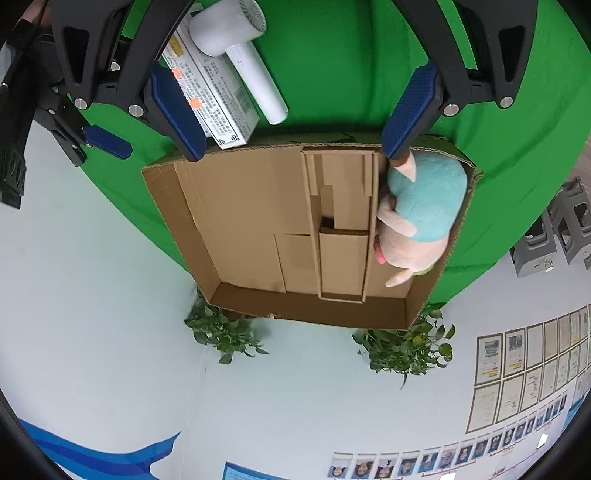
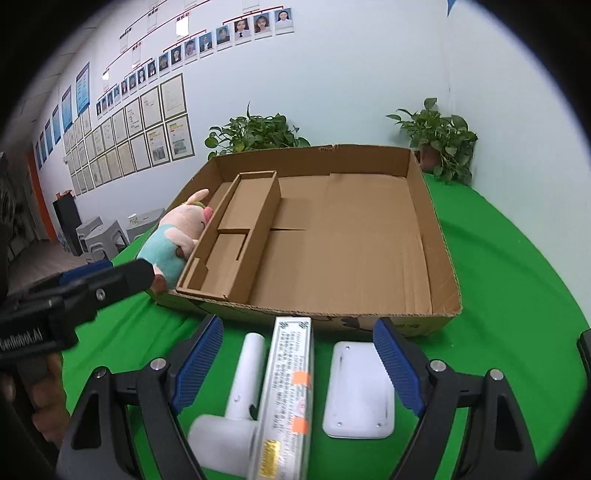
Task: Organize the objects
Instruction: 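Withdraw the left gripper and move both tools back toward the remaining items, then grasp the white hair dryer by its handle with the left gripper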
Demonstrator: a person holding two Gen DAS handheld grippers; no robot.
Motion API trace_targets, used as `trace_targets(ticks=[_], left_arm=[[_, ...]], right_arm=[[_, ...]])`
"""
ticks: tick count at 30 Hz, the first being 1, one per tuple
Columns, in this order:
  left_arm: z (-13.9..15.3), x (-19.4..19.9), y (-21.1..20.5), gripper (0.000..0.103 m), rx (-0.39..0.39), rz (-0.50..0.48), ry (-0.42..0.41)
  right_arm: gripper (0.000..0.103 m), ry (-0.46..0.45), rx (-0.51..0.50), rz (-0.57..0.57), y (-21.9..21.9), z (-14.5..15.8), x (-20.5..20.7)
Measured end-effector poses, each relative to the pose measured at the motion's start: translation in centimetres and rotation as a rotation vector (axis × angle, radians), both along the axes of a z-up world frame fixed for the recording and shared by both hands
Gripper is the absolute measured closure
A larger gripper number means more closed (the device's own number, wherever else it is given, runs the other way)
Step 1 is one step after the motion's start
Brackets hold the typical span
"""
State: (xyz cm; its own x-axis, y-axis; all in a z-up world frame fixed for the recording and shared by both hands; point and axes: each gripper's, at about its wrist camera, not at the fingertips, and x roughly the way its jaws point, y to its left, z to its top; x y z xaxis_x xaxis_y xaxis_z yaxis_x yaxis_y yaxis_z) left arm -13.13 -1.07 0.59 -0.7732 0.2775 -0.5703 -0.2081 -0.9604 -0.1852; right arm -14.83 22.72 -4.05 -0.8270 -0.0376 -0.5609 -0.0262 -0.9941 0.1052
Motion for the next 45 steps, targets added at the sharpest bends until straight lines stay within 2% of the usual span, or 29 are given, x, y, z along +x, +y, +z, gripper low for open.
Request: trace_targets(ticks=[4,9,13,15,20,23,27,29,32,36,37,42,45], left_arm=[[-0.4,0.2,0.8,0.006,-0.006,-0.033,-0.035],[-1.2,1.3,0.9,0.006,-0.015,-0.066,-0.037],[-1.9,2.1,-0.1,0.006,0.050,-0.099,-0.064],[-2.8,2.2,-0.4,0.007,0.067,-0.129,-0.096],[-4.7,1.9,-0.6,0.008,0.124,-0.214,-0.185],[-5.8,0.8,-0.6,0.008,0.155,-0.257,-0.237],[-8.1,-1.5,-0.6,0.011,0.240,-0.296,-0.332],[-9.6,-2.8,-0.6,0.017,0.273,-0.302,-0.394],[-11.3,-4.3,-0.4,0.024,0.315,-0.318,-0.458],[-13.0,-5.8,-0.1,0.025,0.366,-0.323,-0.520],[-13.4,-6.1,0.3,0.025,0.376,-0.334,-0.531],[-15.1,-7.6,1.9,0.042,0.377,-0.357,-0.588],[-15.5,-8.1,2.0,0.051,0.369,-0.352,-0.595]], right_arm=[[0.020,0.000,-0.026,0.013,0.8,-0.4,0.8],[0.020,-0.001,-0.021,0.097,-0.2,-0.5,2.2],[0.020,-0.015,0.009,0.158,-1.4,-0.9,4.0],[0.020,-0.043,-0.008,0.175,-1.7,-1.3,4.9],[0.031,-0.072,0.037,0.263,-3.9,-1.8,7.3],[0.035,-0.087,-0.001,0.355,-5.5,-1.9,8.5],[0.035,-0.114,-0.071,0.487,-8.1,-2.8,8.4],[0.035,-0.152,-0.045,0.454,-9.0,-3.9,7.3],[0.035,-0.194,-0.004,0.339,-8.5,-5.4,6.0],[0.034,-0.195,0.038,0.238,-7.1,-6.0,5.5],[0.034,-0.201,0.048,0.223,-7.0,-6.1,5.3],[0.033,-0.205,0.101,0.192,-7.3,-6.3,4.1],[0.033,-0.210,0.122,0.188,-7.7,-6.4,3.7]])
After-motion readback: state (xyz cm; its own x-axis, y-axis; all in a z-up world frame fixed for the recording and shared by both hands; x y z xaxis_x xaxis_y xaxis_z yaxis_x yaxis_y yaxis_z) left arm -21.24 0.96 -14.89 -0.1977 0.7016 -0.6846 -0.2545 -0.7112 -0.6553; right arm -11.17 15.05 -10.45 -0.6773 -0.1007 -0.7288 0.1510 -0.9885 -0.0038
